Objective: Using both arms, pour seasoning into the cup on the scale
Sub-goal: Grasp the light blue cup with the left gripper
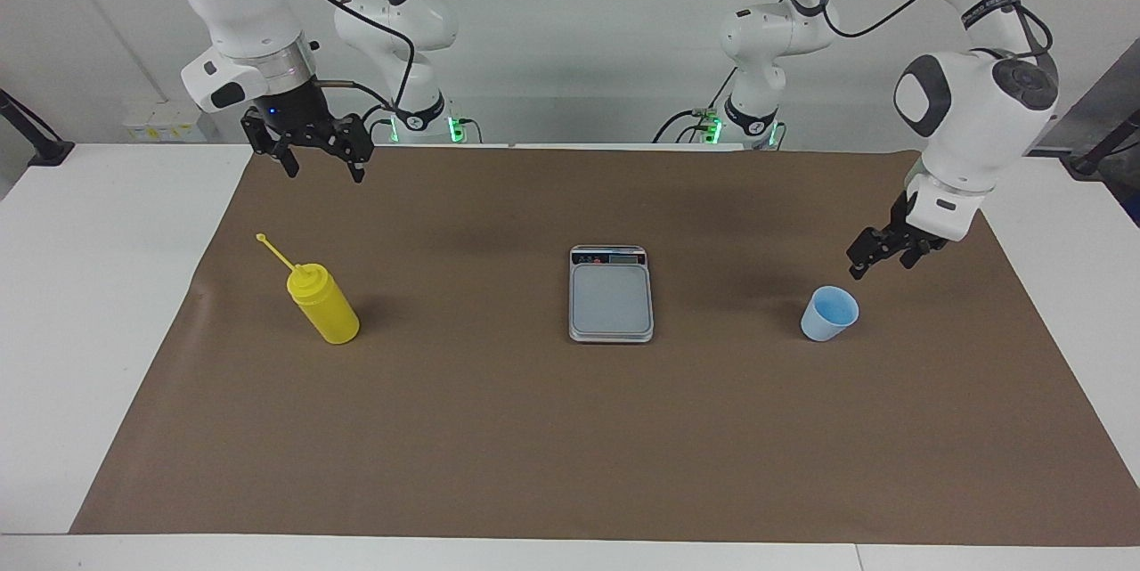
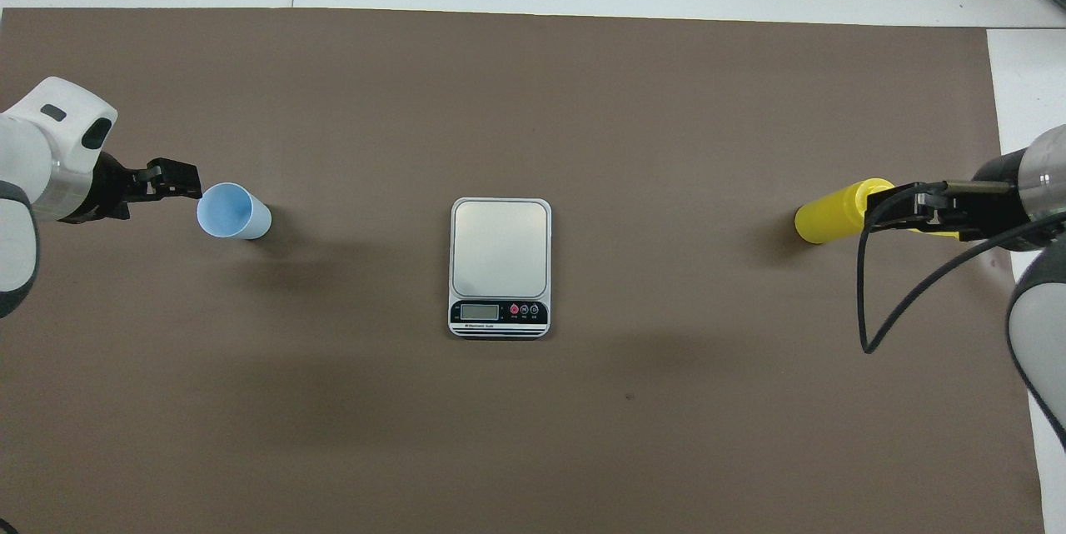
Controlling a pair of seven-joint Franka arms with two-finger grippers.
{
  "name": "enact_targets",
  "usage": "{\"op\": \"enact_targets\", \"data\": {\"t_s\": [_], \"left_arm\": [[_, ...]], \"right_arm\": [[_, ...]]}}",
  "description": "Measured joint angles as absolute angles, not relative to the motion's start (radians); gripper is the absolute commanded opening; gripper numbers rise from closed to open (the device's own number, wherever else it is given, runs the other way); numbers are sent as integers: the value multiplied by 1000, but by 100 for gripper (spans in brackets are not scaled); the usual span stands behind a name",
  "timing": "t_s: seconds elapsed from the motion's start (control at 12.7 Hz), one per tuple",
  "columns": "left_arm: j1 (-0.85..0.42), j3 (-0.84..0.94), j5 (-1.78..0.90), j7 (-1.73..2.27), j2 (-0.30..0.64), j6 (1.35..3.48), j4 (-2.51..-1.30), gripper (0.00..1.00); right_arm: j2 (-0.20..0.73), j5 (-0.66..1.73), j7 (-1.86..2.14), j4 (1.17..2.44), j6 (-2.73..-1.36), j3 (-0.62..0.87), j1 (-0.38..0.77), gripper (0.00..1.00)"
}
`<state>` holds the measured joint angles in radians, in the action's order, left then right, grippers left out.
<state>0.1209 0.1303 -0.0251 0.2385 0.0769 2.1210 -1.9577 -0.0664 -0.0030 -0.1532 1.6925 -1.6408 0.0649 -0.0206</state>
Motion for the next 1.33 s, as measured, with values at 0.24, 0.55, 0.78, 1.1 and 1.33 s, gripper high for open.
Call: {"op": "enact_targets", "data": {"t_s": [0.24, 0.55, 0.78, 1.1, 1.33], "left_arm": [[122, 130, -33, 278, 98, 2209, -2010, 100], [123, 131, -38, 328, 131, 2300, -2067, 100], [123, 131, -39, 332, 162, 2330, -2077, 87], [123, 133, -39, 332, 171, 2377, -2103, 0], [123, 136, -39, 332, 171, 2380, -2103, 0]], "right_arm": [[-63, 0, -152, 1690, -1641, 67, -20, 100], [-63, 13, -152, 1690, -1634, 71, -19, 100], [-63, 13, -152, 1690, -1614, 70, -21, 100], [-63, 13, -152, 1690, -1614, 70, -20, 100], [-63, 14, -151, 1690, -1614, 70, -20, 100]]}}
